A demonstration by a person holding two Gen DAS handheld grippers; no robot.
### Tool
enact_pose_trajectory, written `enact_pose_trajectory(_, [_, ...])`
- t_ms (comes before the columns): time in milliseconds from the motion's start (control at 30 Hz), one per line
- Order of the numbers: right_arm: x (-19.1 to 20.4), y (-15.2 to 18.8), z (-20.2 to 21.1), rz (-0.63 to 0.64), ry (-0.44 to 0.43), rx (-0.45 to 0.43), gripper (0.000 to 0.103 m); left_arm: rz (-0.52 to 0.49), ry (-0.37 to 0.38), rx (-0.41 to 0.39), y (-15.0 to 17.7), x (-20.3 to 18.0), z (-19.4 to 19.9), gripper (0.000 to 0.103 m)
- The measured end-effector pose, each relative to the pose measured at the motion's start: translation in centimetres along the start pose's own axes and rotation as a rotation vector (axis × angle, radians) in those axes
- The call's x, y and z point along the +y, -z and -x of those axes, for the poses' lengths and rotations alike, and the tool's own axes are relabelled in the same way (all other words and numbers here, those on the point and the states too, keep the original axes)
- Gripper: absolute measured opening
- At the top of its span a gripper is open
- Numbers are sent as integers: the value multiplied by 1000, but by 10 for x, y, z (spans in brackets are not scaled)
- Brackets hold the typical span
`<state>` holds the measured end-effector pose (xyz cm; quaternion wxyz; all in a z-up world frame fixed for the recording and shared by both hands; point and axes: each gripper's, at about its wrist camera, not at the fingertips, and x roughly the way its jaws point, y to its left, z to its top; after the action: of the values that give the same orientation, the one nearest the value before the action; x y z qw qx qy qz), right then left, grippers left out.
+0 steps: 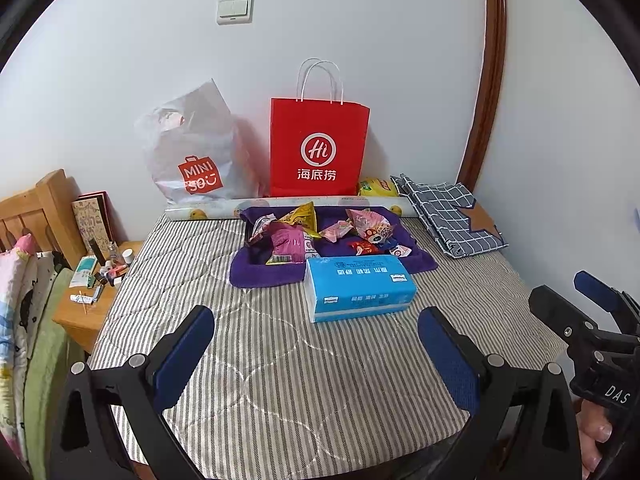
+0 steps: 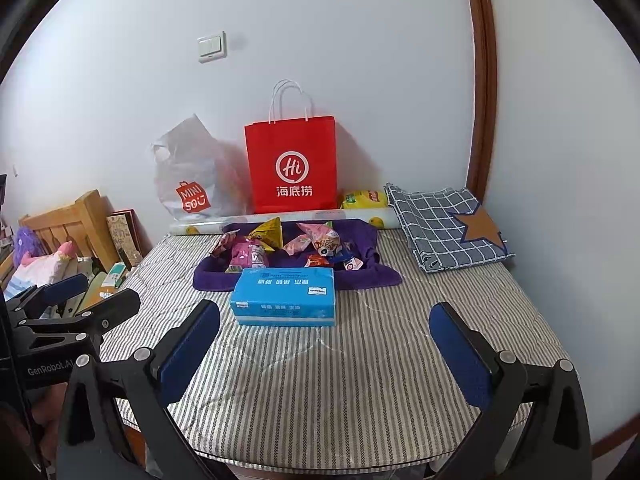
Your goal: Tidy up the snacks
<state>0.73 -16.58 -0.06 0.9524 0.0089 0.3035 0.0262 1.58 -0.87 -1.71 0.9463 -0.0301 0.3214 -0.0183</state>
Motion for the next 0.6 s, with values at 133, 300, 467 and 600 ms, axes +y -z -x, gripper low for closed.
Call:
enact_pose_trajectory(133, [1, 1, 0, 2, -1, -2, 103, 0, 0, -1, -1, 1, 0, 103])
enact_pose_trajectory(300, [1, 1, 1, -1, -1, -2, 103, 1, -2, 0, -1, 1, 0, 103])
enact_pose_trajectory(467, [0, 1, 1, -7, 1, 0, 103, 6, 2, -1, -2, 2, 0, 103])
enact_pose_trajectory(600, [-2, 2, 2, -11, 1, -2, 103, 3, 1, -2, -2, 1, 1, 103])
